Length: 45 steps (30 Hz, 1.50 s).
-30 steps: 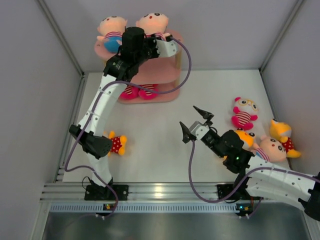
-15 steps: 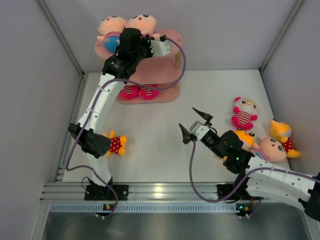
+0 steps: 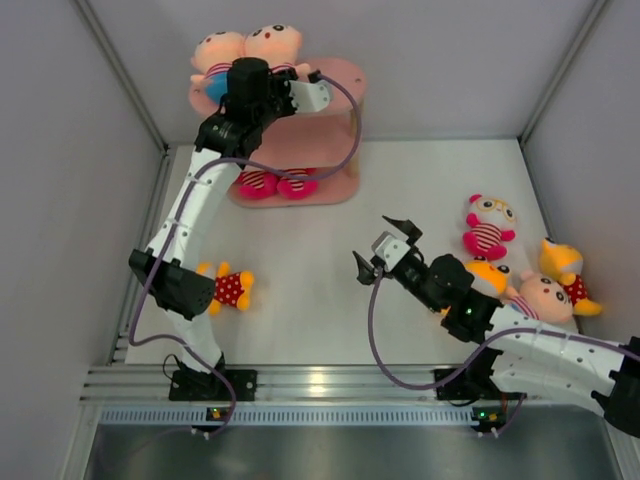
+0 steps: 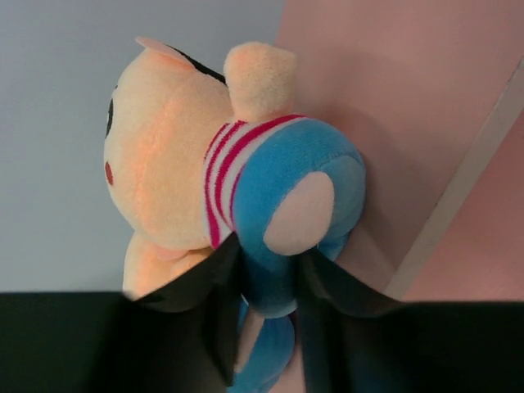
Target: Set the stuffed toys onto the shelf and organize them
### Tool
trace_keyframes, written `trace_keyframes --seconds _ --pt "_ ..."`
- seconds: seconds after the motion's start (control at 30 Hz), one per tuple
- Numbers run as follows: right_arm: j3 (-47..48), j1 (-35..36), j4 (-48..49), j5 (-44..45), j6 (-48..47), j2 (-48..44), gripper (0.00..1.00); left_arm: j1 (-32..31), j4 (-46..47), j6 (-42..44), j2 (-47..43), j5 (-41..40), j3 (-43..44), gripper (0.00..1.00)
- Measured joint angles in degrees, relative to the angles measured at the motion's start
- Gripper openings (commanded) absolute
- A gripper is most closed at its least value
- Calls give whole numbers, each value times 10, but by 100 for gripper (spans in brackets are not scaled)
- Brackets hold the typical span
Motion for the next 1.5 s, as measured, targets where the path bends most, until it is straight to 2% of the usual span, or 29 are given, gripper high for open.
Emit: trace_keyframes --seconds 0.13,0.37,0.47,0.5,0.53,0.6,0.67,0.8,0.97,1.1,1.17,1.33,1.5 --pt "46 0 -47 43 33 37 99 1 -1 -11 -18 13 -17 57" --pt "153 -38 -168 96 138 113 99 1 -3 -17 -49 26 -38 67" --pt "199 -96 -246 131 224 140 99 1 -3 -33 -59 30 -41 75" --pt "210 -116 -273 141 257 145 100 0 -3 -39 -64 30 -43 83" --pt "227 -146 -313 153 303 151 99 0 -3 -46 -69 30 -45 85" --pt "259 -224 -399 163 403 160 99 -2 -3 -63 -82 29 -51 98" --pt "291 -325 -488 179 515 168 99 -7 -3 -85 -101 27 -61 98" --pt "322 -475 -659 211 713 186 99 -25 -3 -119 -135 20 -76 98" --pt "317 -563 -831 234 898 225 99 -52 -4 -138 -171 0 -103 98" --pt "230 -659 -871 187 989 186 77 -62 -13 -145 -193 -5 -129 98" --pt "184 -702 -879 165 1017 150 76 -63 -16 -146 -201 -7 -140 98" --pt "165 -728 -937 176 1081 67 81 -62 -28 -146 -212 -10 -154 98" --pt "172 -730 -963 182 1113 42 82 -64 -31 -146 -214 -9 -154 98"
